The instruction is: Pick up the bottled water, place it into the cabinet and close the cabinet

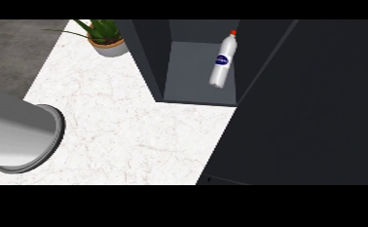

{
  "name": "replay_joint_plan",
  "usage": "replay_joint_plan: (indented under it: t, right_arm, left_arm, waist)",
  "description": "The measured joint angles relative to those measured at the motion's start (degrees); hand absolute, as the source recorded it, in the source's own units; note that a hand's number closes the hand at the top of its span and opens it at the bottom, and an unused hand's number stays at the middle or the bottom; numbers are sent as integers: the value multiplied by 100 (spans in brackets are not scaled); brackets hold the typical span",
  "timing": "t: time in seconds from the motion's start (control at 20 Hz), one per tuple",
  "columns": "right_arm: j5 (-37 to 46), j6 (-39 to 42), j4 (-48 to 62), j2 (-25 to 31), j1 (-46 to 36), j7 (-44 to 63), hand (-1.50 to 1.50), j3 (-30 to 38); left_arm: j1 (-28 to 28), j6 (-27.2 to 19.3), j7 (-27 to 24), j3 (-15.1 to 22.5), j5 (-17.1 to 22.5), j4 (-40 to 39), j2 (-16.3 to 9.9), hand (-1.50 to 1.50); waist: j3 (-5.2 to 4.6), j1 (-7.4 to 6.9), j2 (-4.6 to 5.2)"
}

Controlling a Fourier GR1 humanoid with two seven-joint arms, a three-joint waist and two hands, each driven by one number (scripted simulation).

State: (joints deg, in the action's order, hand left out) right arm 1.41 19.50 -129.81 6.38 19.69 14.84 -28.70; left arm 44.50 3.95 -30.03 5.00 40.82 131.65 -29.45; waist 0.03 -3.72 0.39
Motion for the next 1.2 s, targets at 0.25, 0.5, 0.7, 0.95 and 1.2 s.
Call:
replay_joint_plan:
  t: [0.25, 0.5, 0.7, 0.95, 1.2]
  right_arm:
    - [-317, -885, 595, -358, -1053, 633, 150, -439]
    - [-1022, -1637, 1295, -443, -2349, 1030, 150, -293]
    - [-1698, -1865, 1979, -471, -3207, 1061, 150, 90]
    - [-2354, -1849, 2812, -530, -4296, 986, 150, 809]
    - [-2815, -1423, 3716, -506, -5257, 909, 150, 1605]
  left_arm:
    - [409, 538, -157, -410, 353, -59, -79, -150]
    - [712, 970, -227, -852, 698, -66, -127, -150]
    - [1001, 1306, -227, -1231, 1044, -55, -150, -150]
    - [1133, 1669, -223, -1704, 1376, -217, -165, -150]
    - [1399, 2072, -177, -2086, 1597, -245, 23, -150]
  waist:
    - [9, -20, 38]
    - [6, 27, 53]
    - [-3, 50, 62]
    - [-2, 107, 42]
    - [-2, 150, -10]
